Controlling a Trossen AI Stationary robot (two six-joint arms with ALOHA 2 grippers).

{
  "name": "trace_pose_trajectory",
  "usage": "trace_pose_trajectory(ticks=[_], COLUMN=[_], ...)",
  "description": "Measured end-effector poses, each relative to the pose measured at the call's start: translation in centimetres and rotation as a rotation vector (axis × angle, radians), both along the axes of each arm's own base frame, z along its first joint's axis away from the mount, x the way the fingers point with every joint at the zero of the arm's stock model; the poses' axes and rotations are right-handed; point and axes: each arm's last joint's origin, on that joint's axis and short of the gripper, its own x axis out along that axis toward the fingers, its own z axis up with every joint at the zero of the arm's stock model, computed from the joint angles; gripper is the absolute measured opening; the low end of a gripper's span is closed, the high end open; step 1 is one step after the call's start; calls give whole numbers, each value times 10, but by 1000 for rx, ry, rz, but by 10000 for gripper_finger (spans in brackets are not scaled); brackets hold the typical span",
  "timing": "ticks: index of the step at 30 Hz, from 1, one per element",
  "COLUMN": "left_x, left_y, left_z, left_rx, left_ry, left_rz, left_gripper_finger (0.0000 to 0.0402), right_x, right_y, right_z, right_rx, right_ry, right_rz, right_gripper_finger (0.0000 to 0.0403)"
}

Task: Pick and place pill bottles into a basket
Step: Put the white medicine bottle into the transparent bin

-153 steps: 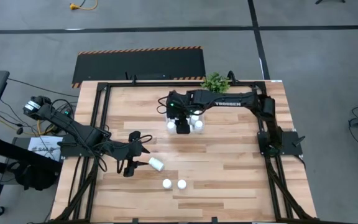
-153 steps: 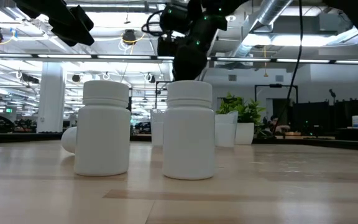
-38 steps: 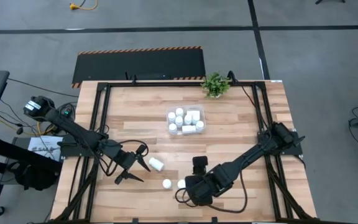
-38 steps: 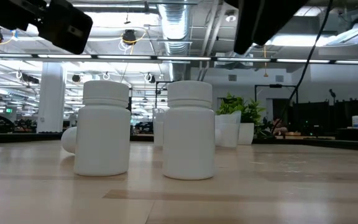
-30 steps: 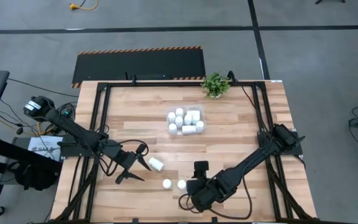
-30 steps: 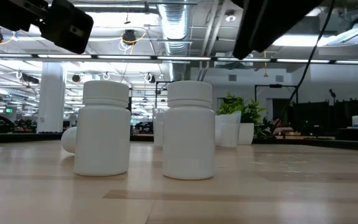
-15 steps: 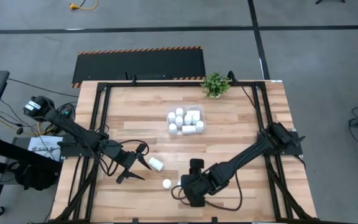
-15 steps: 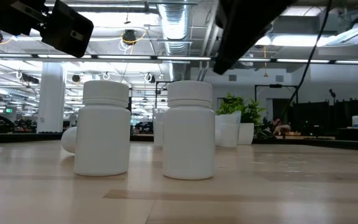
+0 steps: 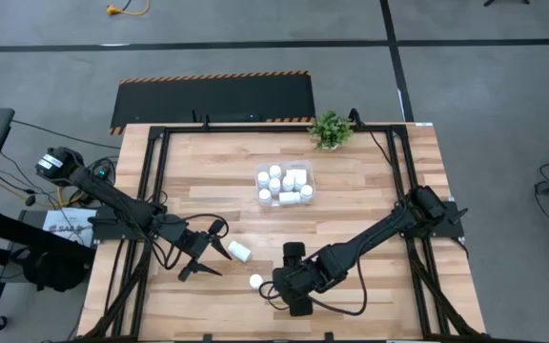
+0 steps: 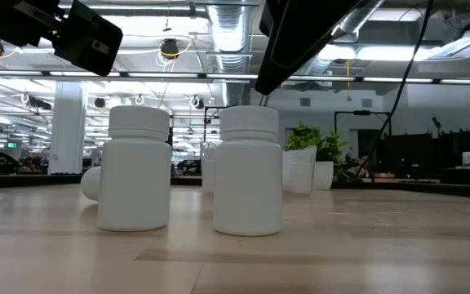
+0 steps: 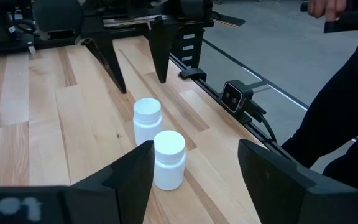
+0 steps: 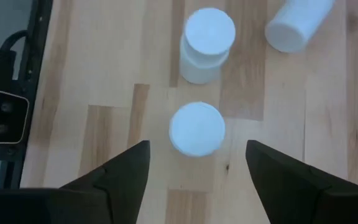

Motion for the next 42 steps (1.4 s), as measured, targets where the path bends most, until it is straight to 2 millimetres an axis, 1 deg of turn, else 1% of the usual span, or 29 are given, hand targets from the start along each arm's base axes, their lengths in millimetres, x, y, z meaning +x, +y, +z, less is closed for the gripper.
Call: trace_pose_trajectory(ticks=[5, 10, 16, 19, 21, 29, 38, 42], left_x=[0, 0, 0, 0, 0, 0, 0, 0], left_y=[0, 0, 0, 0, 0, 0, 0, 0], left_z=[0, 0, 0, 0, 0, 0, 0, 0], left_rx=[1, 1, 2, 5, 6, 5, -3, -4], left_ry=[-1, -1, -1, -4, -4, -4, 1, 1], left_rz=[0, -1, -1, -2, -3, -2, 0, 2], left_gripper_finger=[220, 220, 220, 220, 220, 220, 220, 220], right_x=[2, 8, 11, 11, 14, 16, 19, 20], right_y=[-1, -5, -10, -10, -9, -1, -4, -6], right_z=[1, -11, -10, -10, -15, -34, -35, -35], right_rx=[-2, -17, -14, -8, -2, 25, 19, 19], right_ry=[-15, 11, 0, 5, 5, 55, 43, 43], right_rz=[8, 0, -13, 12, 16, 41, 27, 22], right_gripper_finger=[260, 260, 260, 260, 260, 260, 259, 244])
